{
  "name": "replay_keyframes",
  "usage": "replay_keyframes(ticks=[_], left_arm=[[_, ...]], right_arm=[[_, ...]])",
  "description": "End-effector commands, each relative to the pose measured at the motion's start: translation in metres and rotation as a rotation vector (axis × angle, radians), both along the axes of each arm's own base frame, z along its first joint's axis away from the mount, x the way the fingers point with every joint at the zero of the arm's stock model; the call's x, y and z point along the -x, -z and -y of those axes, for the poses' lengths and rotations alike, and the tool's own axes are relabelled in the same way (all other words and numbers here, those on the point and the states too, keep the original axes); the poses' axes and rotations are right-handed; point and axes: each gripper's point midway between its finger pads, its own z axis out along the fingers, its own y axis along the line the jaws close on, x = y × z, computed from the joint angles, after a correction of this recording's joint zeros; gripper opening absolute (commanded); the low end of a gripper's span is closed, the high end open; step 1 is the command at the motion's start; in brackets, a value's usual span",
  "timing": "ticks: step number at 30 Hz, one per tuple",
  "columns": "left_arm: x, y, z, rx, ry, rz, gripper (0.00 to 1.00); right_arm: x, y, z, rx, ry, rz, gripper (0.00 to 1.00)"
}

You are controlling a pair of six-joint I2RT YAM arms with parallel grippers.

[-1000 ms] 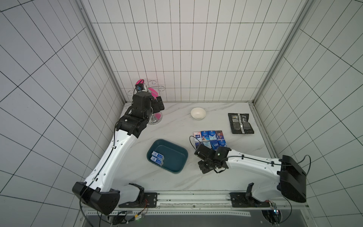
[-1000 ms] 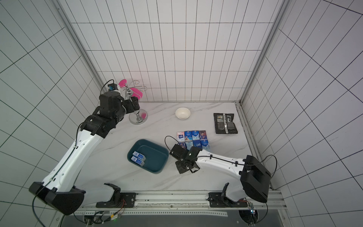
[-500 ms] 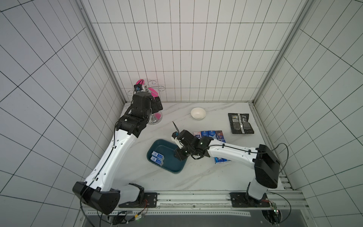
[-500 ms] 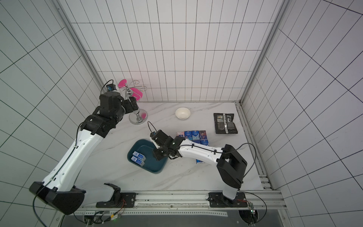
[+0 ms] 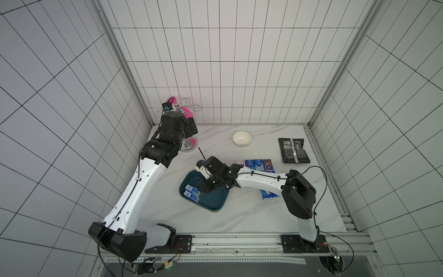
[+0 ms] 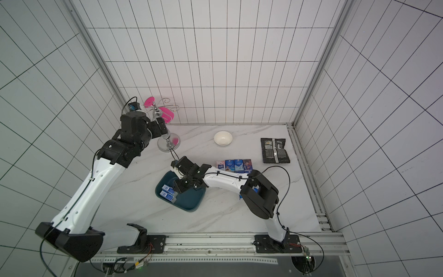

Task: Take the pocket tissues out of the storage box
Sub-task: Pick up the pocket tissues from the storage box.

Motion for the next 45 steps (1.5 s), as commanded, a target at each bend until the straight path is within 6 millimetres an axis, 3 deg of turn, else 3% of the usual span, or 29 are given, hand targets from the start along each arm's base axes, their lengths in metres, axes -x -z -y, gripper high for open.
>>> replay_keyframes(ticks=[1, 15, 22, 27, 33, 37, 41, 45], left_arm=[[0.002, -0.007, -0.003, -0.008, -0.002, 0.015, 0.99], [0.005, -0.011, -0.001, 0.005, 0.012, 0.025, 0.99], [0.007, -0.013, -0.002, 0.004, 0.015, 0.030, 0.98], [0.009, -0.014, -0.002, 0.007, 0.016, 0.035, 0.99], [0.009, -0.016, -0.002, 0.010, 0.015, 0.039, 0.99], [0.008, -0.017, -0.005, -0.002, 0.003, 0.038, 0.99], [0.007, -0.018, -0.004, 0.006, 0.006, 0.043, 0.99], [0.008, -0.020, -0.006, 0.004, 0.001, 0.048, 0.99]], right_arm=[[0.004, 0.002, -0.015, -0.019, -0.031, -0.023, 0.41], [0.006, 0.028, -0.028, 0.006, -0.053, -0.076, 0.38], [0.003, 0.037, -0.029, 0.021, -0.042, -0.078, 0.27], [0.003, 0.035, -0.027, 0.016, -0.038, -0.072, 0.14], [0.001, 0.006, -0.021, -0.035, -0.009, -0.047, 0.09], [-0.002, -0.029, -0.008, -0.092, 0.028, 0.004, 0.08], [-0.001, -0.061, 0.015, -0.132, 0.064, 0.051, 0.07], [0.003, -0.082, 0.051, -0.132, 0.114, 0.092, 0.07]])
